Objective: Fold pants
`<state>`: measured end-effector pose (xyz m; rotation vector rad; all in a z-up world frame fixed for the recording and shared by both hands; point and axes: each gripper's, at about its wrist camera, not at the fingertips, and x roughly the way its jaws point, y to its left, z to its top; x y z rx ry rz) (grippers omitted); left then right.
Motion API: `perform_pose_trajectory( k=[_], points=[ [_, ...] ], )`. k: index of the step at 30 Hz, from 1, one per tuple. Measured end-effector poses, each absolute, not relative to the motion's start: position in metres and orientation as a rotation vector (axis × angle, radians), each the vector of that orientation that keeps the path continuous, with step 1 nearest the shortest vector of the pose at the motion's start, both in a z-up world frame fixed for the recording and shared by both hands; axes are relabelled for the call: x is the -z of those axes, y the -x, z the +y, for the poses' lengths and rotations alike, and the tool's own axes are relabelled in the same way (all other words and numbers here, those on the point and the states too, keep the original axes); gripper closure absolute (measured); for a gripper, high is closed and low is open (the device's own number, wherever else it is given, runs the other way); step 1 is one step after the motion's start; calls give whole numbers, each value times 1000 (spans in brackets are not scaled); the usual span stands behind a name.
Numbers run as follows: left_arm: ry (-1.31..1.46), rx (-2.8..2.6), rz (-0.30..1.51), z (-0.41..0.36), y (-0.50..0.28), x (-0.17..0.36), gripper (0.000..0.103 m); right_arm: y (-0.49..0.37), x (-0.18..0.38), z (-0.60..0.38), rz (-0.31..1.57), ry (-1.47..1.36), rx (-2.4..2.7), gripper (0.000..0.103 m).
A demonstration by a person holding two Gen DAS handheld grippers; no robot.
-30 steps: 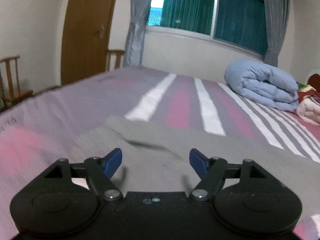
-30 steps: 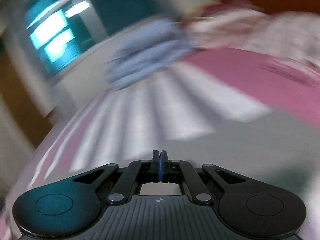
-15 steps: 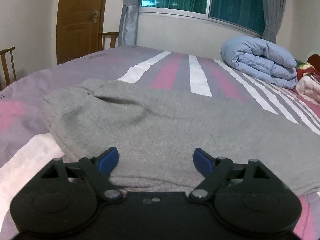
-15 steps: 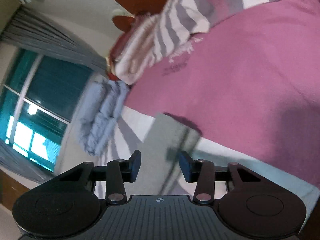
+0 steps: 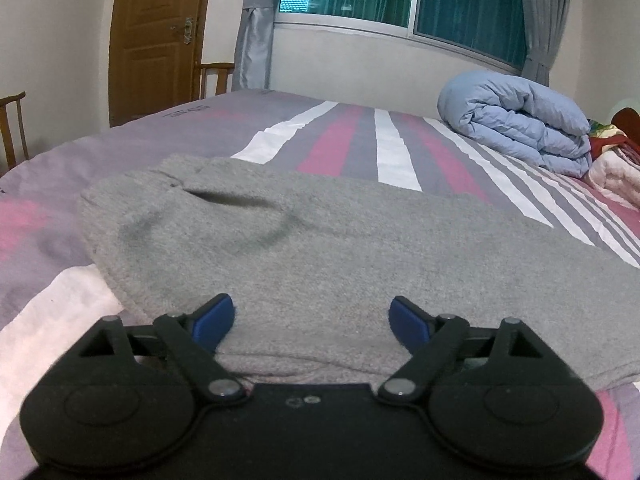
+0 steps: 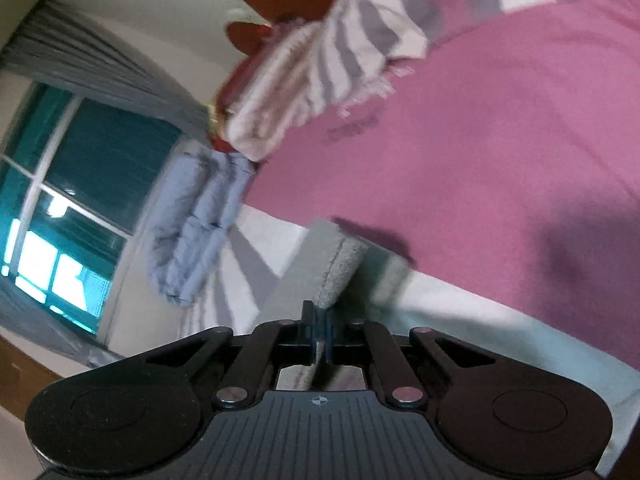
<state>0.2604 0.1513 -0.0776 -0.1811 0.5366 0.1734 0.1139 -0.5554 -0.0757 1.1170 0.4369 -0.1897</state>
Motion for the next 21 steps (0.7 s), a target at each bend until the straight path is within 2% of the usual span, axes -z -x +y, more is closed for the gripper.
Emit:
perform_pose_trajectory(
  k=[2,3,4,5,7,8,13,14,15,16,19,21],
  points=[
    [180,-173,537,152,-260,78,24,-118,83,-561,448,-1172,170,99],
    [180,-172,537,152,-260,77,24,-116,80,-562,447,-1168,164,95],
    [181,-171,536,152,-259,78,24,-111,74,-561,429,-1149,166,86],
    [180,-172,535,151,-259,77,24,-103,68,-560,402,-1135,159,70],
    [180,-173,533,151,-259,78,24,-94,66,-559,403,-1143,165,55],
    [179,-173,533,151,-259,78,24,-93,69,-559,403,-1161,154,54],
    [178,-169,537,151,-260,78,23,-119,80,-558,424,-1126,159,55],
    [178,-169,538,151,-260,77,23,-127,77,-555,451,-1086,164,60],
    [175,-170,540,151,-260,77,22,-137,70,-551,496,-1015,166,70],
    [172,-171,541,151,-261,77,22,-146,59,-548,524,-945,154,95],
    [163,-173,539,149,-260,77,22,-138,18,-543,375,-830,62,95],
    [161,-172,539,149,-261,78,22,-135,12,-543,340,-804,50,95]
  ],
)
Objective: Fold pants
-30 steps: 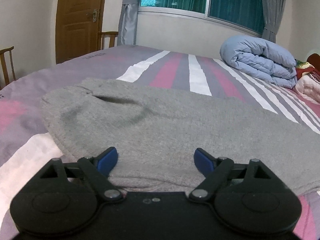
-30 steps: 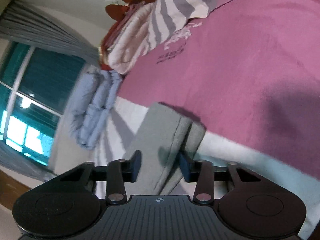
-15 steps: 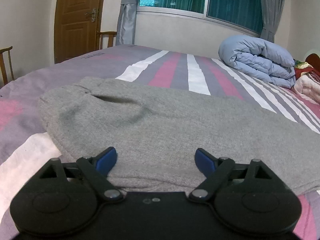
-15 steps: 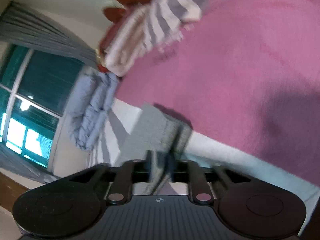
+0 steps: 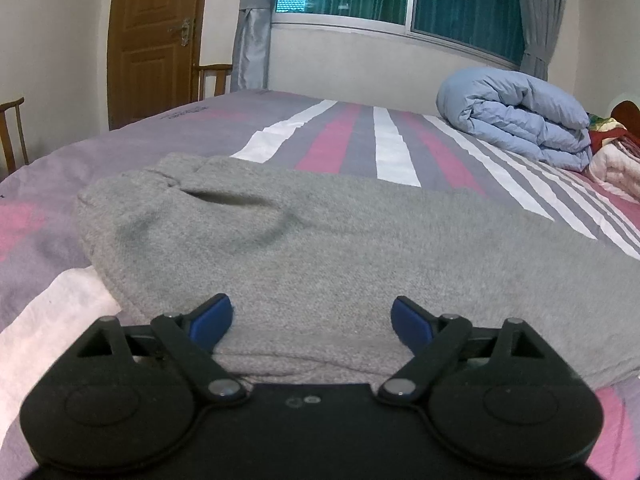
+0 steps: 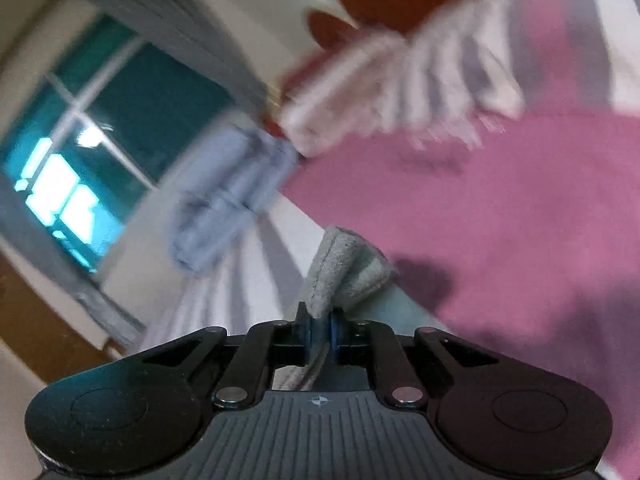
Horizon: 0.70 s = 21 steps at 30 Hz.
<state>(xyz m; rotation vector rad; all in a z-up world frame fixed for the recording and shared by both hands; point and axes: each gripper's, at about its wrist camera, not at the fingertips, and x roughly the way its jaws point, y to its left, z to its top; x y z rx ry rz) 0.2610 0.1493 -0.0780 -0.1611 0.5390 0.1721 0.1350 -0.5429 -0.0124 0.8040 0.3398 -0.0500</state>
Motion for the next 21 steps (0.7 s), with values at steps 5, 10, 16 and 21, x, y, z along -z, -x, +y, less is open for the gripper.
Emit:
perform_pose_trajectory(
  k=[5,10,16,21],
  points=[
    [151,-167,545,149,-262,78,20,-157,83,-561,520,-923,118,95],
    [170,-163,521,152,-258,76,20,-159,71,-554,533,-898,142,94],
    [314,-199,454,186,-231,57,20,-172,4,-504,448,-707,57,94],
    [367,-251,461,230,-209,43,20,-198,-39,-419,408,-606,-105,94]
  ],
)
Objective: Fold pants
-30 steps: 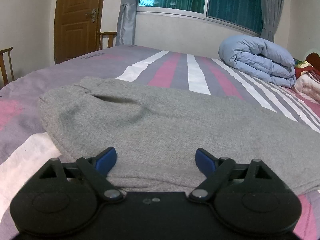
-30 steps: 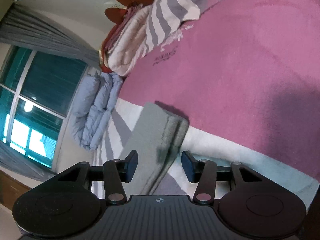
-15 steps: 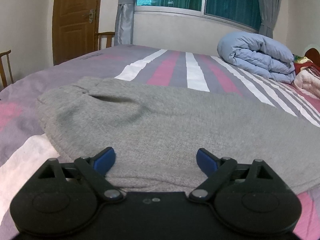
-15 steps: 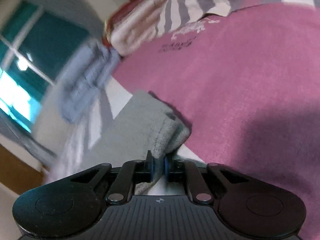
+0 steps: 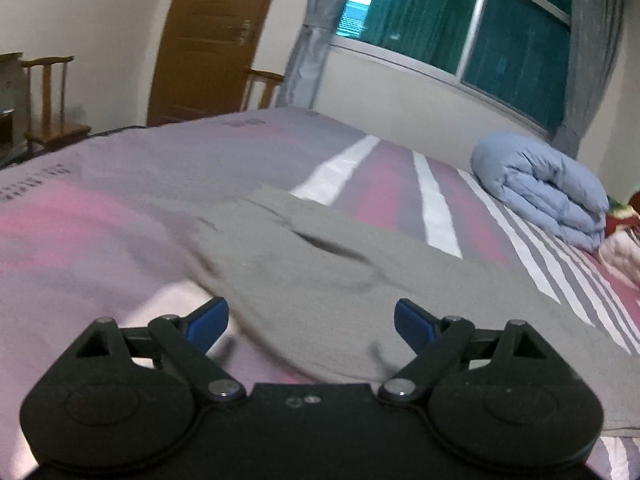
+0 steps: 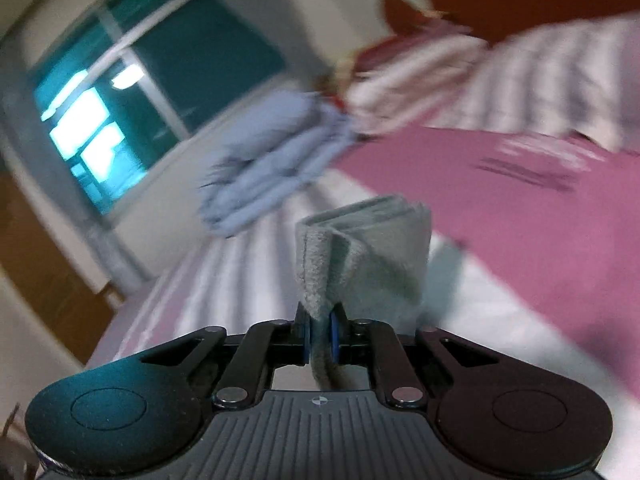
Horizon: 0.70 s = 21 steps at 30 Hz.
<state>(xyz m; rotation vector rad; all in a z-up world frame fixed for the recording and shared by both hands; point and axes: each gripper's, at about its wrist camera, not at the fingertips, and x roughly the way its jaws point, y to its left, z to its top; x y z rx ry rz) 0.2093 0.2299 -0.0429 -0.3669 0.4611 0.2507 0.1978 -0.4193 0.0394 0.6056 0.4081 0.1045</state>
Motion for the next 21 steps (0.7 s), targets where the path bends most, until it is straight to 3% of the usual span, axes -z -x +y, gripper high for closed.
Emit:
perform_pose_trajectory(
  k=[4,8,10,12,16,21],
  points=[
    [374,-287,444,259,-182,41,19,-219,-59,-325,398,-517,-265,94],
    [413,-306,454,274,-161,50,18,-225,-39,-215,455,-437,-469,94],
    [430,-310,469,278,-153,56,19,-222,-8,-161,536,-363,-580,94],
    [444,-314,479,281,-146,62,19,-222,27,-113,740,-289,-680,86],
    [458,-309,475,285,-134,68,18,-195,26,-111,652,-317,-700,64],
    [480,-305,469,279,-140,70,17,-190,13,-134,585,-406,-770,63]
  ],
)
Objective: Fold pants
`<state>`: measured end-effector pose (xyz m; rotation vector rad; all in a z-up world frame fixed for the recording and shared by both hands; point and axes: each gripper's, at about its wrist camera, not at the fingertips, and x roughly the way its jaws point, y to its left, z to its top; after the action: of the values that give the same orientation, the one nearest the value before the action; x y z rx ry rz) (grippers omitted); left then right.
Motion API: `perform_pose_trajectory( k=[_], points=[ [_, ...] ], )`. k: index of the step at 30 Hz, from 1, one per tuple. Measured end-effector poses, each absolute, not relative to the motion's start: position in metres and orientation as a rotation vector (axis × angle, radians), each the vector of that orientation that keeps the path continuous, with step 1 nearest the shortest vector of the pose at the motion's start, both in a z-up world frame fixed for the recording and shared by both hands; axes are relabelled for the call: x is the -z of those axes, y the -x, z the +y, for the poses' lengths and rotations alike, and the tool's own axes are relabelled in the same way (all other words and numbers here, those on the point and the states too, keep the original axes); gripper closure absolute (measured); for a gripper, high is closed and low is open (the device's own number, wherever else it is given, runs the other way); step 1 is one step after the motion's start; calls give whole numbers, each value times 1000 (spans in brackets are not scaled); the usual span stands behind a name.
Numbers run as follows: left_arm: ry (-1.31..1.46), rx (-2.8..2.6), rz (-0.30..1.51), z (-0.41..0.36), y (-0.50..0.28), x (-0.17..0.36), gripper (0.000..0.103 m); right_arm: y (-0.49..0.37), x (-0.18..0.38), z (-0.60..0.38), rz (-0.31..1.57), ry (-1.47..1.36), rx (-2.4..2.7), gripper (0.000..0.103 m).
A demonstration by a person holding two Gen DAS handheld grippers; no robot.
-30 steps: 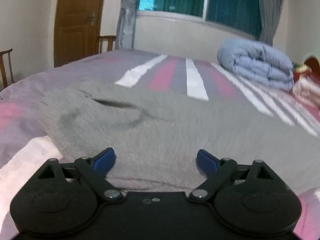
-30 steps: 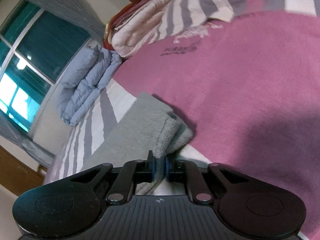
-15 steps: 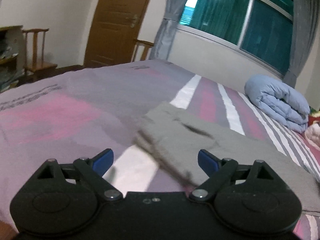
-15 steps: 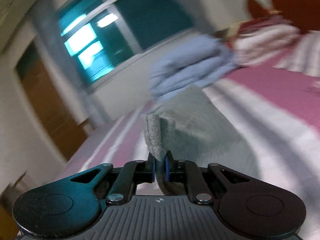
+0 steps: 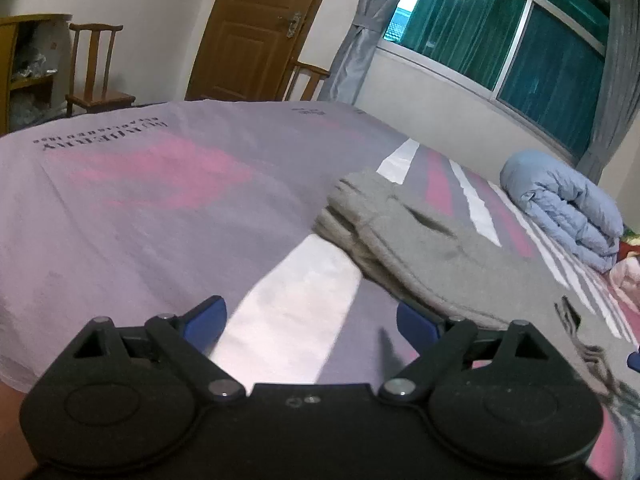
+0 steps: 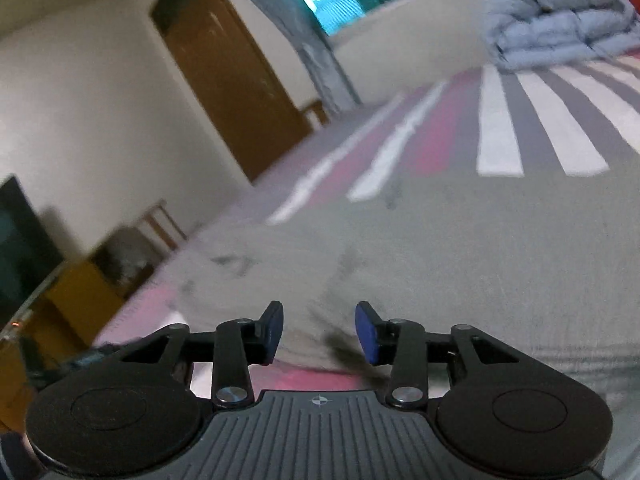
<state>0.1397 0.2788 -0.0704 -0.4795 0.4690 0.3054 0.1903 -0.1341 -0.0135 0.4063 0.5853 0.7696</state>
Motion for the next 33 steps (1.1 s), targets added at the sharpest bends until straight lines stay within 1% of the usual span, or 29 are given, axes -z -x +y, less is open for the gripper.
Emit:
perform_pose_trajectory(
  k=[2,3,4,5,8,12,18,20,21,23,24,29,32,33],
  points=[
    [483,-289,463,273,-143,68,17,-200,13,-136,583,-414,-665,63],
    [481,-285,464,270,-145,67,17,-206,18,-130,620,-402,-603,63],
    [484,-277,468,265,-148,66,17,-215,29,-122,699,-396,-581,66],
    [489,-268,471,262,-150,66,17,-224,41,-112,777,-410,-633,75],
    [473,-230,483,245,-158,62,17,-223,40,-99,776,-402,-679,75],
    [374,-188,497,225,-172,53,17,-219,28,-120,722,-420,-692,75],
    [383,-139,482,208,-189,48,16,-181,2,-219,563,-382,-336,75],
    [391,-128,488,199,-196,51,16,-178,5,-245,558,-380,-258,75],
    [390,-120,498,195,-200,52,16,-180,11,-252,584,-376,-243,75],
    [376,-103,510,187,-208,52,16,-201,38,-256,748,-373,-246,75],
    [372,-98,511,184,-211,52,16,-207,45,-258,775,-393,-252,75],
    [346,-91,503,178,-231,43,15,-228,20,-265,610,-427,-234,75],
    [331,-98,511,177,-256,39,12,-261,20,-263,603,-389,-222,75],
    [322,-97,532,176,-266,41,12,-273,27,-260,632,-372,-220,75]
  ],
)
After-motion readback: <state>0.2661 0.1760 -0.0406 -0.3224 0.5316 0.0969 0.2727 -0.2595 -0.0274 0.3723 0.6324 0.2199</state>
